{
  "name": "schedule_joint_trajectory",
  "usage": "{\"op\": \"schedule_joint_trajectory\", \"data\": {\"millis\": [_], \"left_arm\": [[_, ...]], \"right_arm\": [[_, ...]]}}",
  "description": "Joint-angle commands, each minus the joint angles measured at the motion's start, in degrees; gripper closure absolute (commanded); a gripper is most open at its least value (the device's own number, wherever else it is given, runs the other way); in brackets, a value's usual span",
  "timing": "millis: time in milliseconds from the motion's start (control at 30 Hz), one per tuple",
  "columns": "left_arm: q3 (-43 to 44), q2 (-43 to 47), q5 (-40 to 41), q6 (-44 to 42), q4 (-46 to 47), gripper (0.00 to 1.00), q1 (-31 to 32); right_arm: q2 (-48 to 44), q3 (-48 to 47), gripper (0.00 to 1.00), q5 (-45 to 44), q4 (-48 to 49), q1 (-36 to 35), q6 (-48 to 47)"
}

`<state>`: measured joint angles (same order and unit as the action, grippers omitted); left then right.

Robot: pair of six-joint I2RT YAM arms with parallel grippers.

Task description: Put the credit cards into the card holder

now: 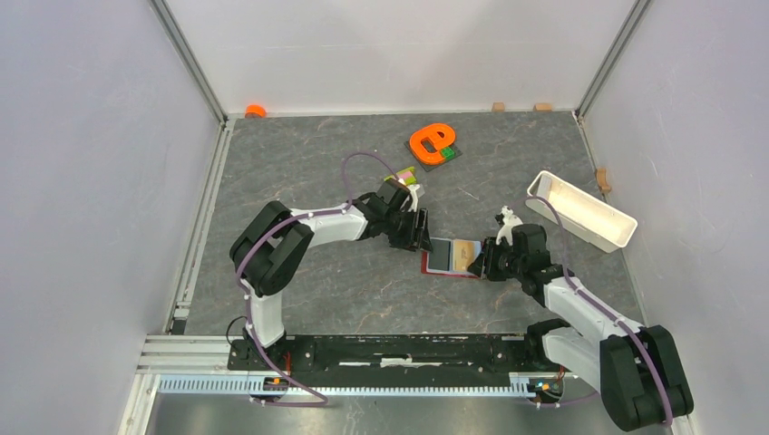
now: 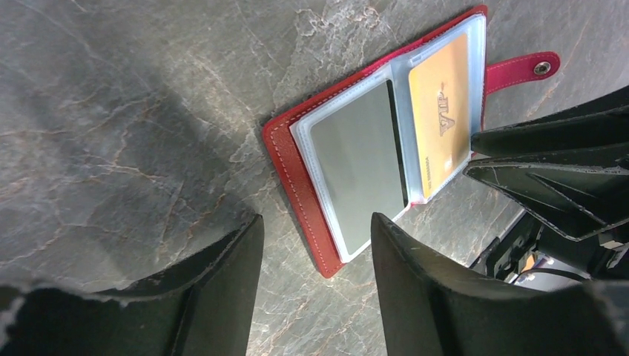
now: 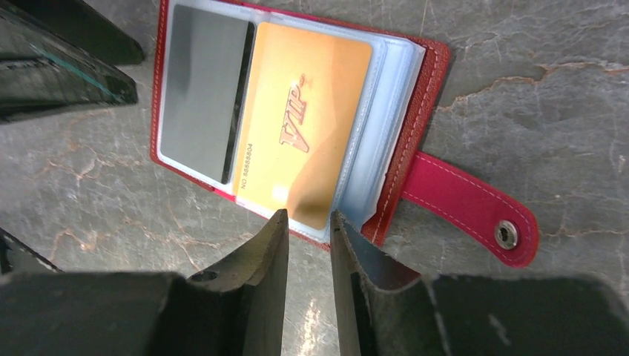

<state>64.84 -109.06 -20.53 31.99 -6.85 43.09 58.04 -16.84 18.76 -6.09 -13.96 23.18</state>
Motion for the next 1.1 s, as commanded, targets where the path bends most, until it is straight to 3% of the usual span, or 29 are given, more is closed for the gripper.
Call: {"op": "schedule_joint_trajectory", "data": {"millis": [0, 367, 1067], "left_arm": [[0.82, -2.2, -1.69, 1.47, -0.14, 0.41, 1.09], [0.84, -3.39, -2.06, 1.82, -0.27, 0.53, 2.7], [1.35, -3.16, -2.06, 1.74, -0.88, 0.54, 2.79]], "right_arm": [[0.15, 3.8, 0.68, 2.06, 5.64, 0.16, 4.96], [-2.1, 5.57, 0.69, 4.5, 13.53, 0.22, 10.91], [-4.66, 3.76, 0.71, 7.44, 17.06, -0.06, 11.53]]}}
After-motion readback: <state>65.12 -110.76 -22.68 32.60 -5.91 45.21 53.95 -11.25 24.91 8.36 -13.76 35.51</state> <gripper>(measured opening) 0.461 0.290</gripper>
